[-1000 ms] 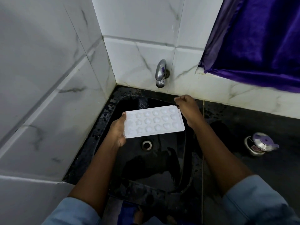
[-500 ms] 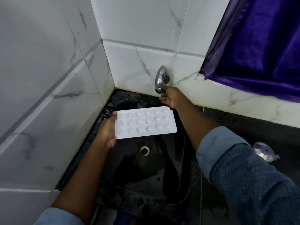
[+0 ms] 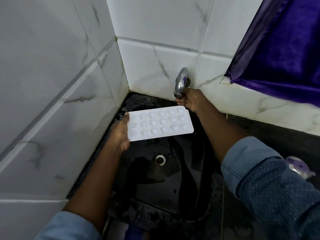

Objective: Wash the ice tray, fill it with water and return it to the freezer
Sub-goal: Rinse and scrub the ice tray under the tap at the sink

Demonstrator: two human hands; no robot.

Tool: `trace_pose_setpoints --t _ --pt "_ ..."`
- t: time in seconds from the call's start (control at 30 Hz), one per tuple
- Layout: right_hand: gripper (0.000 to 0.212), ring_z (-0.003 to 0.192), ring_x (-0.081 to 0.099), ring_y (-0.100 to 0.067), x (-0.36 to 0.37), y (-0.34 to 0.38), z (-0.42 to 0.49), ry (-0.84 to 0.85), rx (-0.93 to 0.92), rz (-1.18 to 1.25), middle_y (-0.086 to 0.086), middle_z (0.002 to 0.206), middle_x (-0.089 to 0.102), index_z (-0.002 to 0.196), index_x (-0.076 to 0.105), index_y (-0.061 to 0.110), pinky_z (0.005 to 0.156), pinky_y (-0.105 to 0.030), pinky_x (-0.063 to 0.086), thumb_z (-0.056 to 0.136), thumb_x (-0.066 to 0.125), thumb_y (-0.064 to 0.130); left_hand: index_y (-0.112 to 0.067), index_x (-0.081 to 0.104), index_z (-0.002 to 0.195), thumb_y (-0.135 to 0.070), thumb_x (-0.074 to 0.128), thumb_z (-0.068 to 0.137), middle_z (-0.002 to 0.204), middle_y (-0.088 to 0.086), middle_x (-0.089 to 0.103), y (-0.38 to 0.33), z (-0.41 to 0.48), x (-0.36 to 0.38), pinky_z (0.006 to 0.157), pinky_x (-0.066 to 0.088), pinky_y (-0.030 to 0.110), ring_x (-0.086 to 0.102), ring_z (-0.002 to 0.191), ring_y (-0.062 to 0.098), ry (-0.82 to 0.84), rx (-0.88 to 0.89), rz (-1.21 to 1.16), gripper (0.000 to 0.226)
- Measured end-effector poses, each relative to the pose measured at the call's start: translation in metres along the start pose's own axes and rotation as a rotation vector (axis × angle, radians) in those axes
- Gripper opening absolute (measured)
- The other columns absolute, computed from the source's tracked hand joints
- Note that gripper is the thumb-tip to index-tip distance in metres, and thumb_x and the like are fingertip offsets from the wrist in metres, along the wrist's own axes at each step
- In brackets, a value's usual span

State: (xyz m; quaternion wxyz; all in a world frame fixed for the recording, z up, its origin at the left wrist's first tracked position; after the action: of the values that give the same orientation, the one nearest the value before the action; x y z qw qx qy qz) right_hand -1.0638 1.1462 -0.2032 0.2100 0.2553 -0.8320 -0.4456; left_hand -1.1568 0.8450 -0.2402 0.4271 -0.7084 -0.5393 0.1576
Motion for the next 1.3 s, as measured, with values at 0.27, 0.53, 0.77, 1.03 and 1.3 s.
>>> trace_pose_setpoints --t 0.27,0.53,0.77,1.03,1.3 --pt "0.033 0.06 0.074 -0.026 -0.011 0.005 0.01 -0.097 -0.054 -0.088 -0.013 0.076 0.074 0.119 0.067 -0.006 0.069 -0.038 0.063 0.093 0.073 0.013 -0.011 0.073 0.122 -0.051 0.048 0.109 0.116 0.013 0.079 -0.005 0.009 0.009 0.076 0.062 0.041 0.079 0.1 0.031 -0.001 0.015 0.032 0.049" --pt "0.028 0.056 0.07 -0.023 -0.01 0.009 0.009 -0.112 -0.047 -0.134 -0.014 0.076 0.072 0.111 0.065 -0.002 0.057 -0.03 0.06 0.091 0.076 0.014 -0.012 0.074 0.111 -0.046 0.05 0.11 0.111 0.013 0.08 -0.009 0.015 0.009 0.08 0.062 0.044 0.079 0.094 0.03 -0.016 0.038 0.022 0.041" --pt "0.03 0.052 0.067 -0.023 -0.011 0.012 0.008 -0.133 -0.044 -0.158 -0.017 0.07 0.075 0.109 0.069 -0.01 0.07 -0.042 0.056 0.083 0.075 0.005 -0.012 0.074 0.115 -0.047 0.05 0.11 0.116 0.014 0.079 -0.008 0.016 0.011 0.085 0.062 0.047 0.078 0.1 0.032 -0.014 0.029 0.024 0.043" --pt "0.031 0.066 0.07 -0.024 -0.012 0.014 -0.011 -0.08 -0.05 -0.194 -0.014 0.082 0.072 0.107 0.07 -0.004 0.071 -0.038 0.062 0.095 0.075 0.024 -0.012 0.073 0.121 -0.049 0.05 0.11 0.116 0.013 0.079 -0.003 0.014 0.01 0.079 0.062 0.044 0.078 0.102 0.033 -0.015 0.013 0.039 0.045" --pt "0.042 0.09 0.074 -0.026 -0.053 -0.025 -0.064 -0.145 -0.059 -0.224 -0.013 0.109 0.076 0.119 0.065 0.011 0.078 -0.038 0.06 0.102 0.06 0.048 -0.01 0.072 0.12 -0.047 0.048 0.11 0.118 0.015 0.077 0.004 0.011 0.01 0.083 0.061 0.043 0.076 0.103 0.033 -0.009 0.007 0.06 0.046"
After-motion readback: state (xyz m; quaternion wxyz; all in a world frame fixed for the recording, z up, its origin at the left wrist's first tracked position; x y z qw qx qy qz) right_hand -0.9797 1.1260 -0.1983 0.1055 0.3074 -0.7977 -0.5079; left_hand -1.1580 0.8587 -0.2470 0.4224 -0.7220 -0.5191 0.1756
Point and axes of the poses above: each hand's wrist, its own z-axis towards the middle knuckle, its own x-axis out of the palm, y = z × x, the point moved 8 cm from there along z, towards the middle knuckle
